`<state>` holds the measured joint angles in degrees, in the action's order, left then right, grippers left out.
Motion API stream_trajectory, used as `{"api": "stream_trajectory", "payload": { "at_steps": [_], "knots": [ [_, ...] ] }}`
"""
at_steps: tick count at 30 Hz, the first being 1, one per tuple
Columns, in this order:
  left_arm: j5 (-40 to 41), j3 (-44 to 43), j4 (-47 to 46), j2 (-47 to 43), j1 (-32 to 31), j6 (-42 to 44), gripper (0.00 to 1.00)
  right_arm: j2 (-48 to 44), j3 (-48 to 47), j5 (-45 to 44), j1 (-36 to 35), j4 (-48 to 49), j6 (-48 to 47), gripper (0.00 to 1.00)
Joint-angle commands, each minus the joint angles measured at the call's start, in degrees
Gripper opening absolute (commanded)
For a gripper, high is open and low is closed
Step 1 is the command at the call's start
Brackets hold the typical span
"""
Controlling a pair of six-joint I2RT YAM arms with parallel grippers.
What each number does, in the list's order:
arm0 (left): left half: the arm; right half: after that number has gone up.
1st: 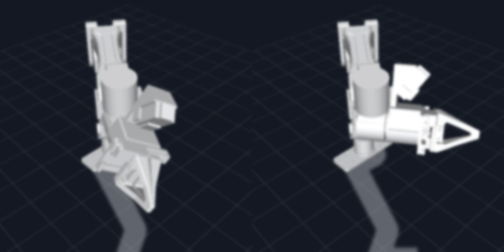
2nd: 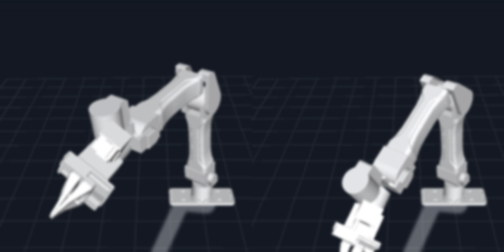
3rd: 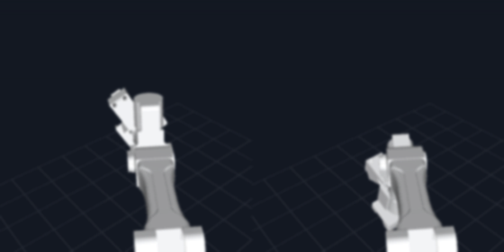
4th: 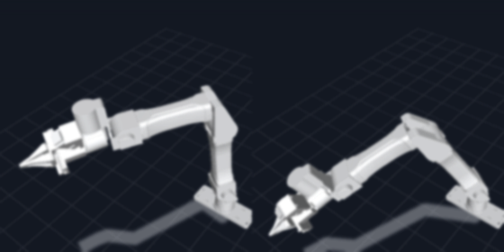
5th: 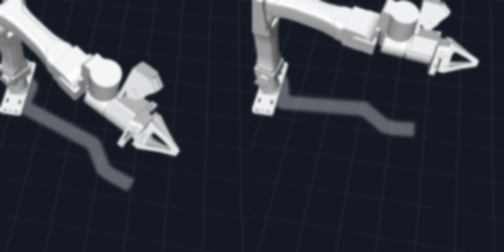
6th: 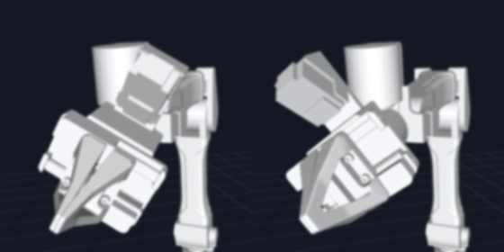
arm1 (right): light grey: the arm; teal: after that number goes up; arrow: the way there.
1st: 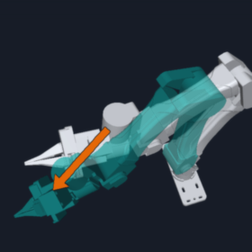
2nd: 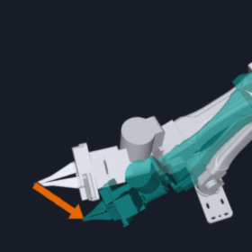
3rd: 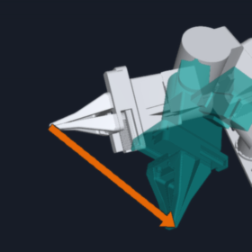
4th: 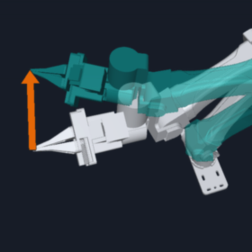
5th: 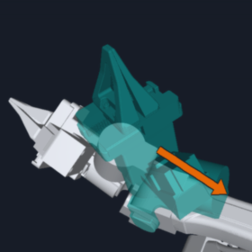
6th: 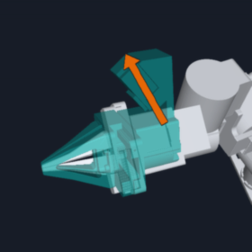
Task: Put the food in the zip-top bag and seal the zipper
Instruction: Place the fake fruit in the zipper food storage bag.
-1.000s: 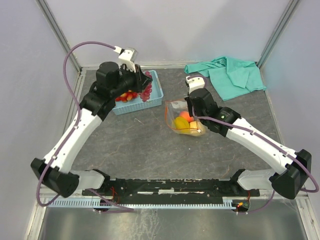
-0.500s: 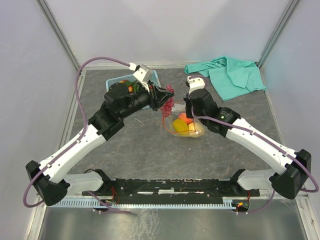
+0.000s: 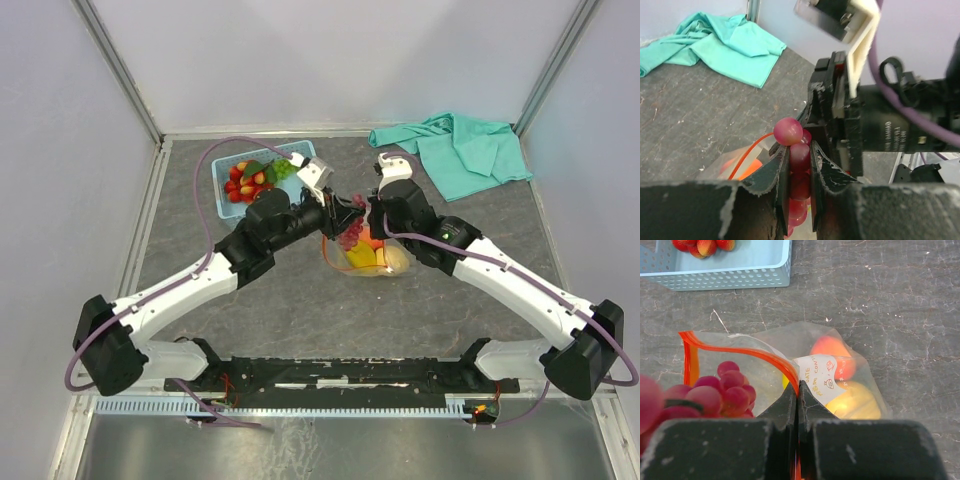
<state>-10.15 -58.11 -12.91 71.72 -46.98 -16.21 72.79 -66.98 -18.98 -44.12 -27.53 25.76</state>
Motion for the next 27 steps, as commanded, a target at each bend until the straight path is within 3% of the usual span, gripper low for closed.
{"api": "stream_trajectory", "payload": {
  "at_steps": [1,9,20,27],
  "knots": [
    [2.47,1.73,-7.83,0.71,-0.24,2.18,0.03,-2.23,-0.43,0.44,0.17,1.60,2.05,0.01],
    [4.35,5.35,-7.18,2.70,-0.23,8.83,0.03,-2.20,-0.35,1.09,0.24,1.69,2.62,0.01],
    [6.21,2.99,-3.66,6.21,-0.26,22.35,0.03,-1.17,-0.19,4.66,0.59,2.73,3.50,0.01],
    [8.88,0.25,-1.48,9.57,-0.30,28.67,0.17,-0.68,0.29,7.37,0.82,4.00,4.14,0.01]
  ]
}}
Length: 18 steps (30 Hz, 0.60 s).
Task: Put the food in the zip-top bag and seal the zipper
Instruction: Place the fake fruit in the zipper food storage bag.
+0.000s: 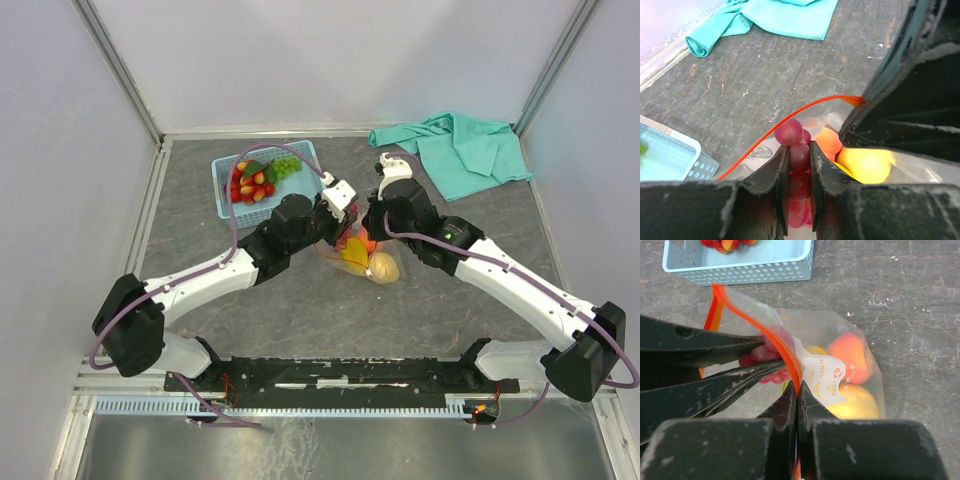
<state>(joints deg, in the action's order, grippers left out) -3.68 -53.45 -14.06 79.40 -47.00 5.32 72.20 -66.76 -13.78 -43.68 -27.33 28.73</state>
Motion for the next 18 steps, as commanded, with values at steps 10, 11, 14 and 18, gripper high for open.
{"api": "stream_trajectory", "payload": {
  "at_steps": [10,11,14,18],
  "knots": [
    [6.55,-7.97,5.47,4.55,-0.24,2.50,0.50,0.23,0.91,4.21,1.33,5.06,2.80,0.01],
    [6.79,-7.84,5.75,4.09,-0.26,1.86,0.53,0.15,1.07,4.20,1.41,5.14,2.90,0.02],
    [7.38,-8.51,8.30,2.16,-0.28,-1.42,0.58,0.41,1.21,4.20,1.87,5.36,3.15,0.02],
    [7.45,-12.59,17.19,-1.08,-0.28,-8.73,0.63,0.39,1.37,3.78,2.45,5.73,3.49,0.02]
  ]
}}
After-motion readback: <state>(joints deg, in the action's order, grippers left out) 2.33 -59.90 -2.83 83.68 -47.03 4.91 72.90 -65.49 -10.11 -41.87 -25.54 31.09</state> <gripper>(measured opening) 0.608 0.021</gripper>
